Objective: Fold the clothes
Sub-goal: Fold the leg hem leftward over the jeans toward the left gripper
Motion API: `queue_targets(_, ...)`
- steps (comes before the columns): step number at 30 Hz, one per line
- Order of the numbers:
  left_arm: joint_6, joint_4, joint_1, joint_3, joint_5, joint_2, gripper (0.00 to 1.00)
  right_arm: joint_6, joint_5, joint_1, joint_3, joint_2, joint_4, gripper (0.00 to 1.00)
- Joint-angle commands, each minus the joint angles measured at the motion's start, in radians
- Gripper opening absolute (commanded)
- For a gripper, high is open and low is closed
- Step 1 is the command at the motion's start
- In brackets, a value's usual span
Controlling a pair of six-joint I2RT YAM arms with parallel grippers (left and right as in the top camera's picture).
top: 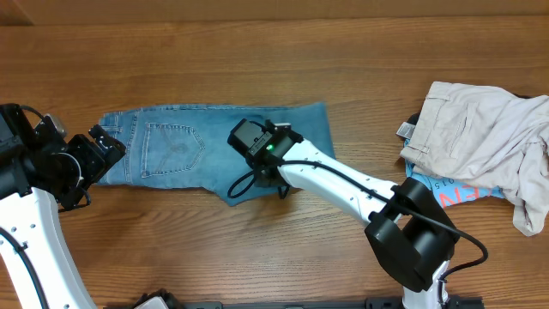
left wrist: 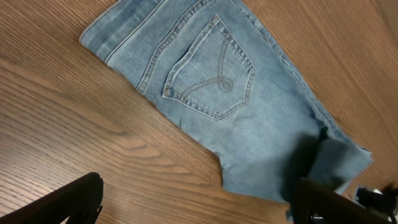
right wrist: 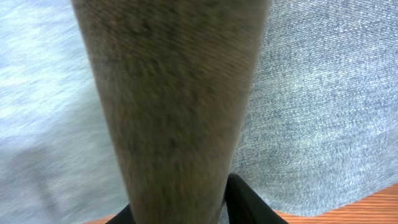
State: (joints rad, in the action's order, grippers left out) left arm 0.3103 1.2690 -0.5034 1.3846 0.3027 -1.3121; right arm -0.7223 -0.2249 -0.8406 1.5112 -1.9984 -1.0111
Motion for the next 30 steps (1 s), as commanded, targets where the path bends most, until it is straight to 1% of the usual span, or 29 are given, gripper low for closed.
queue_targets(1, -0.019, 0.002, 0.006, 0.005, 0.005, -0.003, 1.0, -0.008, 0.098, -0.013, 0.018, -0.005, 0.016, 0.36)
queue_targets(2, -0.019, 0.002, 0.006, 0.005, 0.005, -0.003, 1.0, -0.007, 0.1, -0.013, 0.023, -0.005, 0.016, 0.64)
queue_targets(3, -0.019, 0.002, 0.006, 0.005, 0.005, -0.003, 1.0, 0.004, 0.1, -0.013, 0.028, -0.005, 0.015, 0.9)
queue_targets(4, -0.019, 0.002, 0.006, 0.005, 0.005, -0.003, 1.0, 0.021, 0.106, -0.013, 0.029, -0.005, 0.02, 1.0)
queue_targets(8, -0.019, 0.003, 0.006, 0.005, 0.004, -0.003, 1.0, 0.022, 0.106, -0.005, 0.089, 0.003, 0.021, 1.0)
queue_targets(11, -0.019, 0.011, 0.006, 0.005, 0.004, -0.003, 1.0, 0.023, 0.133, 0.034, 0.189, 0.013, -0.055, 1.0)
queue_targets(12, -0.019, 0.013, 0.006, 0.005, 0.004, -0.003, 1.0, 0.023, 0.192, 0.048, 0.192, 0.012, -0.069, 0.94)
queue_targets(13, -0.019, 0.014, 0.006, 0.005, 0.004, -0.003, 1.0, 0.024, 0.242, 0.055, 0.189, 0.009, -0.072, 0.85)
queue_targets(14, -0.019, 0.014, 0.006, 0.005, 0.004, -0.003, 1.0, 0.023, 0.272, 0.056, 0.178, 0.006, -0.061, 0.72)
queue_targets(15, -0.019, 0.014, 0.006, 0.005, 0.004, -0.003, 1.0, 0.023, 0.272, 0.056, 0.165, 0.006, -0.041, 0.64)
queue_targets(16, -0.019, 0.016, 0.006, 0.005, 0.004, -0.003, 1.0, 0.023, 0.278, 0.056, 0.144, 0.005, -0.008, 0.6)
queue_targets(17, -0.02, 0.018, 0.006, 0.005, 0.004, -0.003, 1.0, 0.023, 0.28, 0.056, 0.124, 0.003, 0.02, 0.6)
queue_targets(18, -0.027, 0.021, 0.006, 0.005, 0.003, -0.003, 1.0, 0.076, 0.28, 0.056, 0.112, -0.009, 0.047, 0.67)
queue_targets(19, -0.027, 0.023, 0.006, 0.005, 0.001, -0.003, 1.0, 0.143, 0.278, 0.056, 0.111, -0.024, 0.056, 0.77)
queue_targets(20, -0.027, 0.022, 0.006, 0.005, 0.002, -0.003, 1.0, 0.201, 0.243, 0.056, 0.111, -0.042, 0.054, 0.83)
queue_targets(21, -0.027, 0.021, 0.006, 0.005, 0.002, -0.003, 1.0, 0.204, 0.164, 0.055, 0.111, -0.062, 0.042, 0.84)
queue_targets(23, -0.027, 0.022, 0.006, 0.005, 0.001, -0.003, 1.0, 0.217, 0.082, 0.055, 0.111, -0.093, 0.03, 0.84)
queue_targets(25, -0.027, 0.018, 0.006, 0.005, 0.002, -0.003, 1.0, 0.259, 0.079, 0.056, 0.111, -0.101, 0.05, 0.84)
queue_targets(30, -0.026, 0.017, 0.006, 0.005, 0.002, -0.003, 1.0, 0.259, 0.068, 0.055, 0.111, -0.129, 0.096, 0.82)
